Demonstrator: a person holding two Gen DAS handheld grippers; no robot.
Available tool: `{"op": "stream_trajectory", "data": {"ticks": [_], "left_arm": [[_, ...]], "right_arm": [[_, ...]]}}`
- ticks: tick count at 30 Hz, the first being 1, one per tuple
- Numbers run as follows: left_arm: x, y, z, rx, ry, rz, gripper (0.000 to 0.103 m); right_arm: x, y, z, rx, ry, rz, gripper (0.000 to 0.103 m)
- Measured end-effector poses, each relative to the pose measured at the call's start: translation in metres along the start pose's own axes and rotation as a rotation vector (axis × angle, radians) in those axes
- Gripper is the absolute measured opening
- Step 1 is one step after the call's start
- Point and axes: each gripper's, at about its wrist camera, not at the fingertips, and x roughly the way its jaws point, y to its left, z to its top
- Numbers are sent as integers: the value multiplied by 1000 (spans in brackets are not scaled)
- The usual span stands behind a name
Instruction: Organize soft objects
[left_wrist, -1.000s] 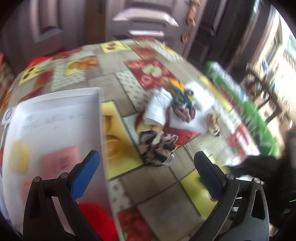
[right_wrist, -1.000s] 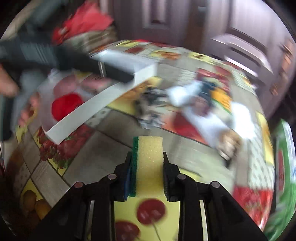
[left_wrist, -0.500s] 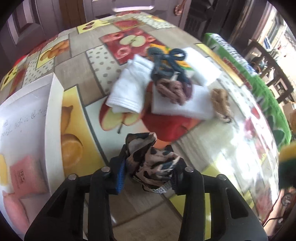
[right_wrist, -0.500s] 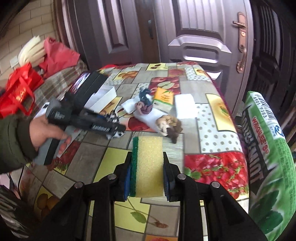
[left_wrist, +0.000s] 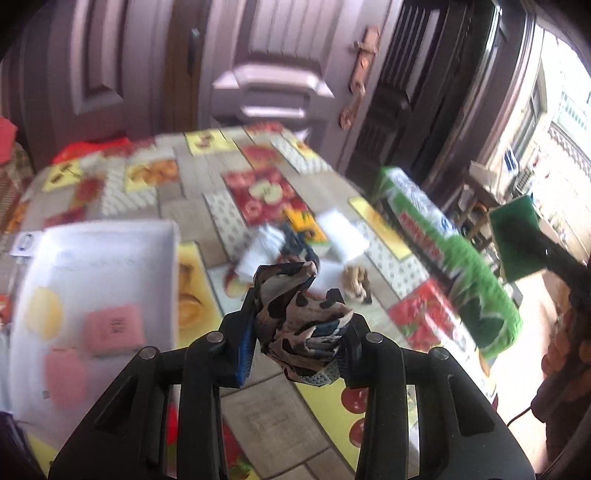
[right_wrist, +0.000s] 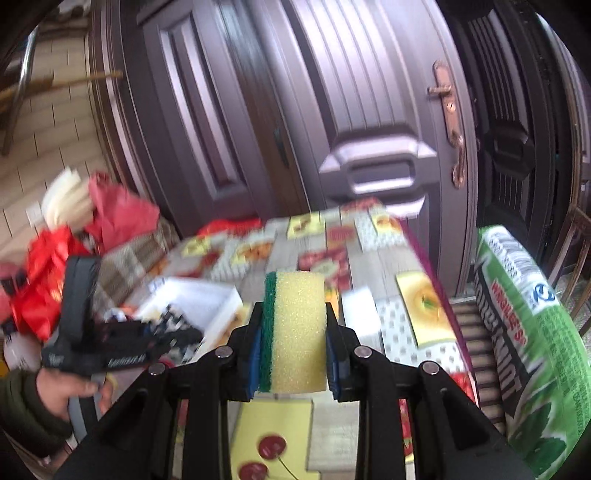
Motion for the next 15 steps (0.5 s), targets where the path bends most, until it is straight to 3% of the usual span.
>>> {"op": "stream_trajectory", "data": {"ticks": [5,15], "left_arm": [[-40,15,3,-5,-81,48,35],[-93,41,-3,-31,-184,68,35]], "right_arm": [[-15,15,22,9,-82,4,27],[-23,51,37,-17,-134,23,27]]}}
